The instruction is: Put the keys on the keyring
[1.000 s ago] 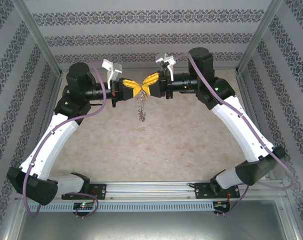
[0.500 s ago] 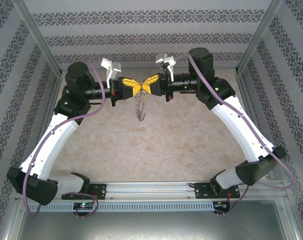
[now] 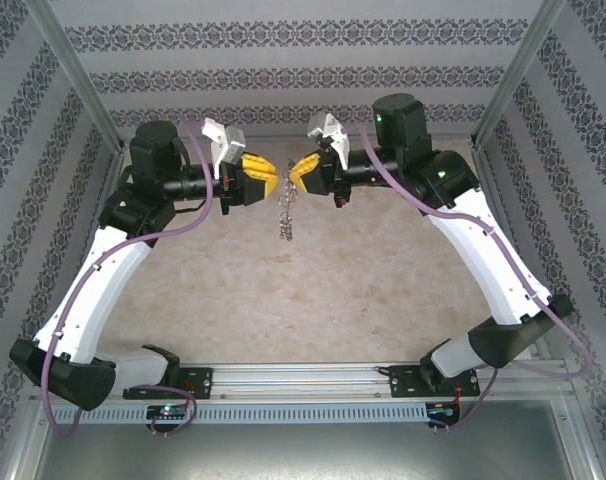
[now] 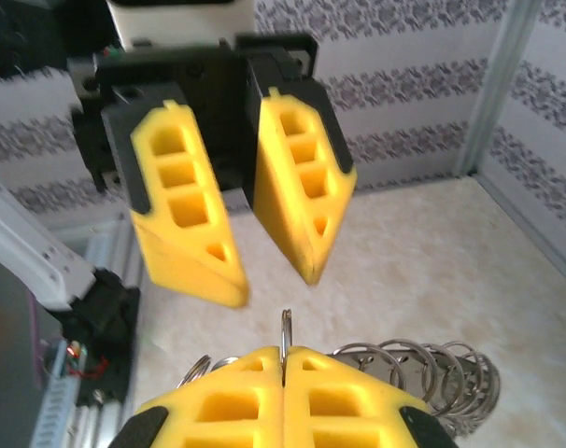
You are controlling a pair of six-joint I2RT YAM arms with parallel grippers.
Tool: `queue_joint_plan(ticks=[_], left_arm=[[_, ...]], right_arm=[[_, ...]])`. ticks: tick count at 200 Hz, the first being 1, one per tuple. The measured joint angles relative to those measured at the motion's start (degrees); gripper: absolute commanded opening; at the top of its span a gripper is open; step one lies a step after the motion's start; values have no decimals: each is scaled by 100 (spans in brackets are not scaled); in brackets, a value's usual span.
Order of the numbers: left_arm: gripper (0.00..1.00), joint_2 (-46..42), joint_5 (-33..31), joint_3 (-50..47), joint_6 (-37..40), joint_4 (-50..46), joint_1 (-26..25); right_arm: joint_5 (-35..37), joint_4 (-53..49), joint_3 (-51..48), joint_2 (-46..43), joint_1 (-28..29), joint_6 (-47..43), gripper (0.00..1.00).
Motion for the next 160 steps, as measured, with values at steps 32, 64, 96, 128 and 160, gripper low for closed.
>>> queue_joint_plan(ticks=[32, 64, 96, 128, 160], left_arm=[[38, 0, -494, 181, 728, -837, -92], [39, 63, -852, 278, 1113, -1268, -306], [39, 109, -975, 319, 1248, -1370, -487], [38, 245, -997, 402, 1268, -1366, -688], [36, 363, -1008, 402, 1274, -1368, -785]], right_arm=[[634, -1211, 881, 330, 173, -1047, 0], [1115, -1902, 1121, 522, 348, -1631, 0], [1438, -2223, 1156, 614, 481, -1869, 0], [1484, -2365, 1307, 704, 505, -1882, 0], [1484, -2404, 1366, 713, 505, -1873, 0]])
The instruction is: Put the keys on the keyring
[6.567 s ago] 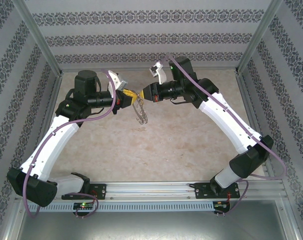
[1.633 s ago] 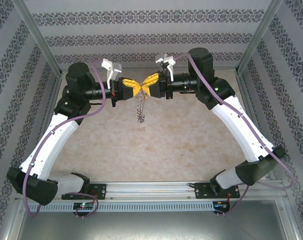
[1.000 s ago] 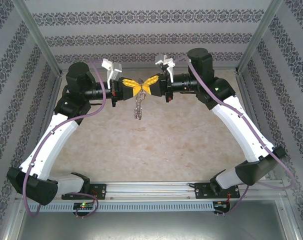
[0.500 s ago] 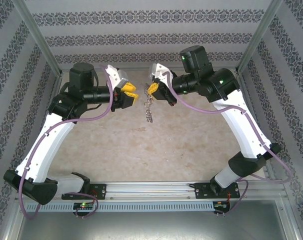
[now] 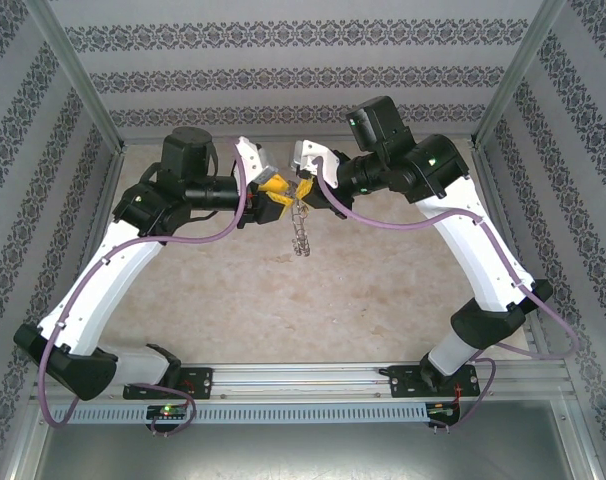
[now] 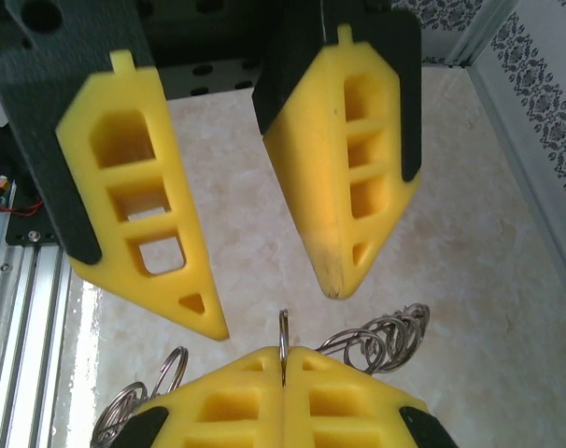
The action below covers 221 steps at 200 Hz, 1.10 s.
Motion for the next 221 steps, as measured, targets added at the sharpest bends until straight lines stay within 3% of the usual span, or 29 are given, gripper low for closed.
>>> queue_joint_plan(ticks=[75, 94, 146, 167, 183, 221], left_arm=[[30, 20, -33, 0, 83, -2, -55], [23, 20, -28, 0, 94, -2, -74], [22, 20, -9, 0, 105, 2, -79], [6, 24, 9, 0, 109, 0, -107], [0, 26, 13, 0, 146, -7, -116], [0, 35, 13, 0, 168, -2, -116]], right_arm=[[-2, -68, 0, 0, 76, 15, 0], [-4, -90, 11, 0, 74, 17, 0], [-2, -105, 52, 26, 76, 20, 0], [4, -105, 55, 28, 74, 20, 0], [24, -131, 63, 28, 74, 22, 0], [28, -153, 72, 28, 74, 20, 0]])
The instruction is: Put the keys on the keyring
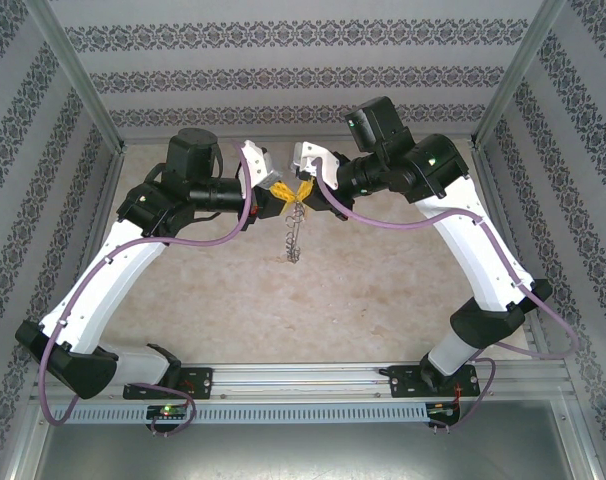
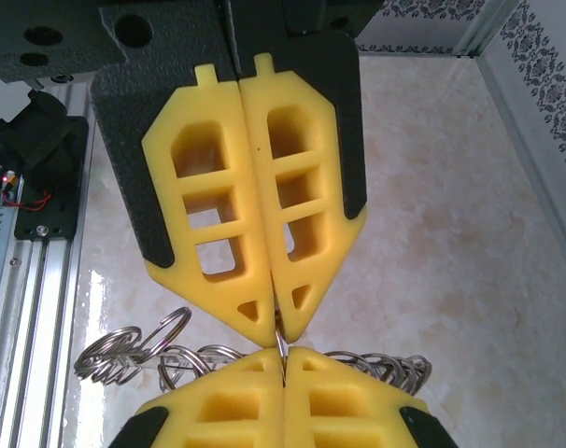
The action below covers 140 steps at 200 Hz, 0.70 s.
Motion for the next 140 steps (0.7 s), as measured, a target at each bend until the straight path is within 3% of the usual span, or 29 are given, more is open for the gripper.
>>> queue_joint_plan(ticks=[10, 30, 45, 86, 140], left_arm=[[0, 0, 2, -4, 0, 4, 0], [0, -2, 37, -22, -4, 22, 2], [0, -22, 105, -81, -50, 39, 11], [0, -57, 249, -304, -269, 343, 118], [0, -63, 313, -352, -470, 619, 205]], right_arm=[[0, 2, 0, 0, 0, 2, 1], [-2, 24, -28, -7, -2, 83, 24], [24, 179, -175, -66, -28, 203, 33], [-428, 798, -938, -463, -319, 798, 38], [-1421, 1458, -1473, -796, -739, 1703, 34]])
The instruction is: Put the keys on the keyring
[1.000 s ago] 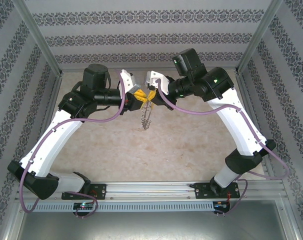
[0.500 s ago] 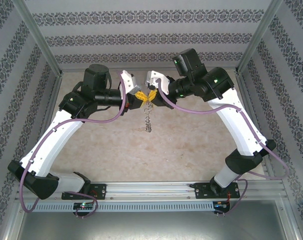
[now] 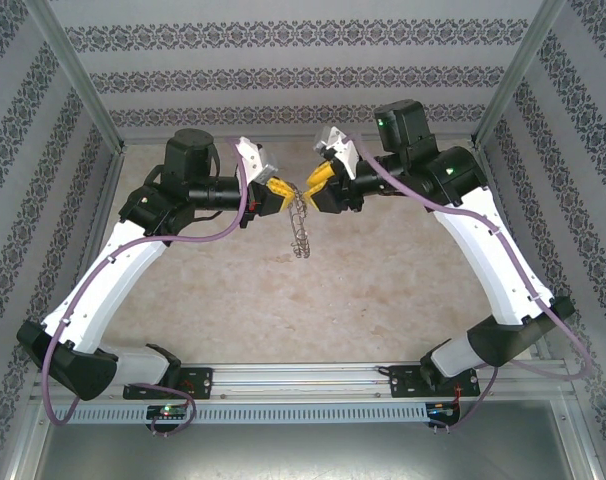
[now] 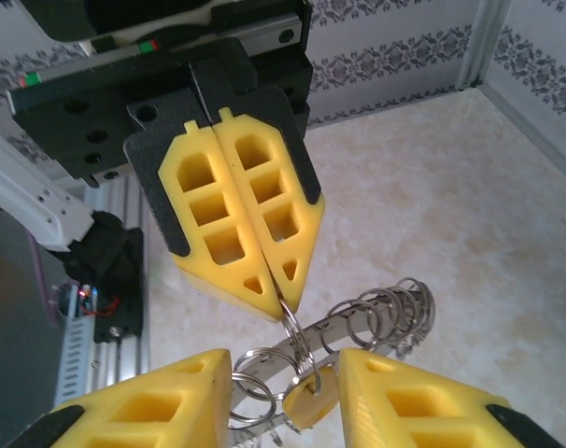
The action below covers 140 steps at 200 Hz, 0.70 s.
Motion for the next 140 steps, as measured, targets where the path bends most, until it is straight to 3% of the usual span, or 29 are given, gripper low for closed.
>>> queue_joint_plan(ticks=[69, 140], left_arm=[[0, -17, 85, 0, -140, 168, 0], [0, -31, 118, 0, -210, 195, 0]], right_arm=[[-439, 199, -155, 0, -70, 433, 34], [-503, 289, -479, -24, -190, 573, 22]])
